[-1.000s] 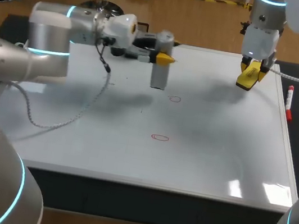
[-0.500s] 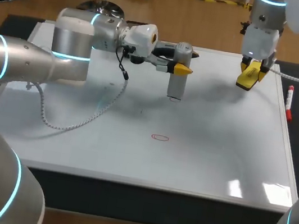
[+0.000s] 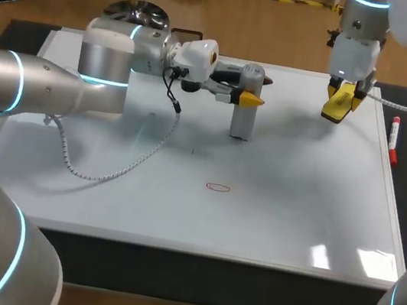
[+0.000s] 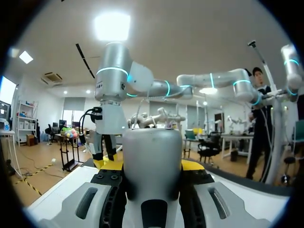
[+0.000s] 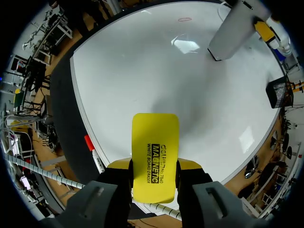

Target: Pick up the inspection probe, press it on each red-marked spot on the whiteboard one by one, put down the probe, pick up the eraser, and wipe off all the red marks.

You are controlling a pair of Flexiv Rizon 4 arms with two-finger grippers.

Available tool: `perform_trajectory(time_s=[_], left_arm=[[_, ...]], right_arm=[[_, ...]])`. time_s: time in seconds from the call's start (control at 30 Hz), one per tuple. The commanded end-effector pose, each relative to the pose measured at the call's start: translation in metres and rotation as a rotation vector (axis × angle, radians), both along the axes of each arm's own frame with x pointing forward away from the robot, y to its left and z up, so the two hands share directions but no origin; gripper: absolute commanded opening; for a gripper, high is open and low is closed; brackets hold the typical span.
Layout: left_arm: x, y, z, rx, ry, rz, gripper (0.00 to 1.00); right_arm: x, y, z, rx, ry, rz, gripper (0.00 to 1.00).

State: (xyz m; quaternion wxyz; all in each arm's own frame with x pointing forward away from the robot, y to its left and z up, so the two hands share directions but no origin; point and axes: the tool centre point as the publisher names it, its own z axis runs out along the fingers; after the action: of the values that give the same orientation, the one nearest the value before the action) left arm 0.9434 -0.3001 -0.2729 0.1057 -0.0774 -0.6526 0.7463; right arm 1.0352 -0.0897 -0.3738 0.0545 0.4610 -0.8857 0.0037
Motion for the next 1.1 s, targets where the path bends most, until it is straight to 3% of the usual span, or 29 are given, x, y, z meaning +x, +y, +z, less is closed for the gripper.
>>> perform_trajectory(time_s=[0.03,0.8,1.1], left_arm=[[0.002,0.0,-0.004,0.001,0.004,-0.002,0.0],[0.0,0.01,-0.011,0.02,0.016,0.01,0.0],[-0.002,0.011,0.018,-0.009,-0.025,0.009,0.0]], right_arm=[[0.001,-0.001,0.001,-0.003,0.002,0.001,0.0],[0.001,-0.001,0.001,-0.003,0.002,0.001,0.0],[0.001,-0.001,0.001,-0.003,0.002,0.001,0.0]])
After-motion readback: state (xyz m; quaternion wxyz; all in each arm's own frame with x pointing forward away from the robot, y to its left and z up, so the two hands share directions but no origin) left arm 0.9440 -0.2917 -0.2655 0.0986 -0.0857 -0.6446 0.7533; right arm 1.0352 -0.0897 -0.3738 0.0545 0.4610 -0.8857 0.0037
